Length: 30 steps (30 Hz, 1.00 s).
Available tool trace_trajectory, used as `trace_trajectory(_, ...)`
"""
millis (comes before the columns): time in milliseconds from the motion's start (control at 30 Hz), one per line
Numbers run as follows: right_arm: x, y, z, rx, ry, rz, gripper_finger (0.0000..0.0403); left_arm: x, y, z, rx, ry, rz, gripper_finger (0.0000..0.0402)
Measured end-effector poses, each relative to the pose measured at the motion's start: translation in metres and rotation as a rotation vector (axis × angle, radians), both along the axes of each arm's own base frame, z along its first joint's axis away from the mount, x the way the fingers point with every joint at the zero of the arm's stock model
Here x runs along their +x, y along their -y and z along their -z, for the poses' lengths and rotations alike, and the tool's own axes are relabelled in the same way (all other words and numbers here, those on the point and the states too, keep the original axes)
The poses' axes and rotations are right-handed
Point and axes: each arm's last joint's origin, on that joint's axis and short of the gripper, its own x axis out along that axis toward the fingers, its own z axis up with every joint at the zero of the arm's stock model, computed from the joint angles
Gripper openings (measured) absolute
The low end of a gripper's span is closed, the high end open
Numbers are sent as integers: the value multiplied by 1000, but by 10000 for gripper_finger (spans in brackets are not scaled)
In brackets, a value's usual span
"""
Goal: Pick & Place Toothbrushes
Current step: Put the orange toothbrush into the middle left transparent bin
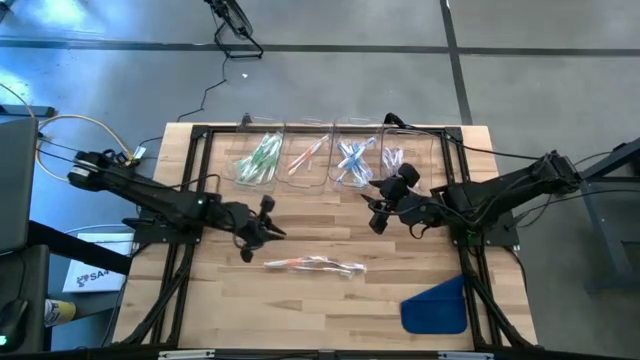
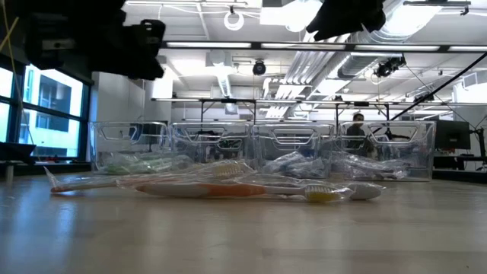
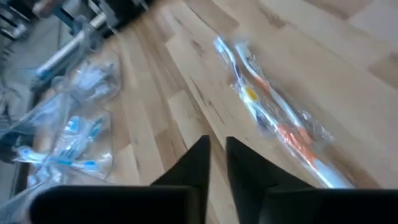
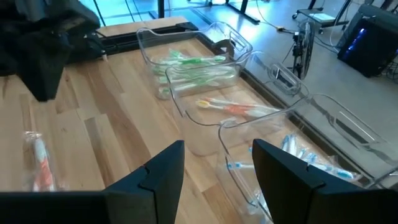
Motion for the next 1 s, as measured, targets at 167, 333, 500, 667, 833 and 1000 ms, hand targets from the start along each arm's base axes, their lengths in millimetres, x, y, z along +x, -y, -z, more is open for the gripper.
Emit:
trace_trajectory(167, 0, 1, 1, -2, -9, 0, 183, 24, 6, 2, 45, -121, 9, 118)
trace_trajectory(333, -1, 1, 1, -3, -13, 0, 183, 42, 11, 23, 63, -223, 28, 170)
trace_trajectory(500, -1, 1, 2, -8, -30, -1, 183, 53, 16, 44, -85, -302, -3, 179)
trace_trajectory(667, -2, 1, 3, -9, -42, 0, 183, 62, 20, 53, -197, -296, -24, 179)
trace_trajectory(833, -3, 1, 5, -14, -63, 0, 183, 67, 22, 51, -296, -265, -54, 179)
trace_trajectory(1000, -4, 1, 6, 3, -64, 13, 183, 65, 22, 57, -351, -317, -98, 179)
